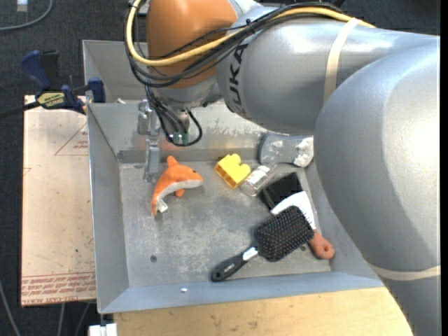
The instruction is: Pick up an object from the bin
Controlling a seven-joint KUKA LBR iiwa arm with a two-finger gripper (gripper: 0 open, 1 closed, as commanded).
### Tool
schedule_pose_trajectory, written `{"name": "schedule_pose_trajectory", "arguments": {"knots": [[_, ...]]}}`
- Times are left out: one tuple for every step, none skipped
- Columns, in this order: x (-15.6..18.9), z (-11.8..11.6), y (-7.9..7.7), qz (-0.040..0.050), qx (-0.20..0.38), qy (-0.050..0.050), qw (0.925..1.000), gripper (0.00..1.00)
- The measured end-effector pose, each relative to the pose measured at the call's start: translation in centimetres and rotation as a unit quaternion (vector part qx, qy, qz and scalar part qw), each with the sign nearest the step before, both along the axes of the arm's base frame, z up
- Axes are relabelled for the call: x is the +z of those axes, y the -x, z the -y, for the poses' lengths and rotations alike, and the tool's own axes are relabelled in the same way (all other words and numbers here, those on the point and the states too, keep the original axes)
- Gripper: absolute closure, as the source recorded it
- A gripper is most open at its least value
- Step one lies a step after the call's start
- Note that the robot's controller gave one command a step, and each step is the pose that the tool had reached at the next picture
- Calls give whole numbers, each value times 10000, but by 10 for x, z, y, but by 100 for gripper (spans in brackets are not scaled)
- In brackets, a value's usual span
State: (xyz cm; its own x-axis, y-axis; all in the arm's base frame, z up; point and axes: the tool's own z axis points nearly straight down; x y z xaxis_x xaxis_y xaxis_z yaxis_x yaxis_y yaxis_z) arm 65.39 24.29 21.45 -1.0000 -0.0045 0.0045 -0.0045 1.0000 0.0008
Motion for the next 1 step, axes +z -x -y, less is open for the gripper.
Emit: {"name": "schedule_pose_trajectory", "arguments": {"knots": [[6, 1, -1, 31, -16, -6, 10000, 0]]}}
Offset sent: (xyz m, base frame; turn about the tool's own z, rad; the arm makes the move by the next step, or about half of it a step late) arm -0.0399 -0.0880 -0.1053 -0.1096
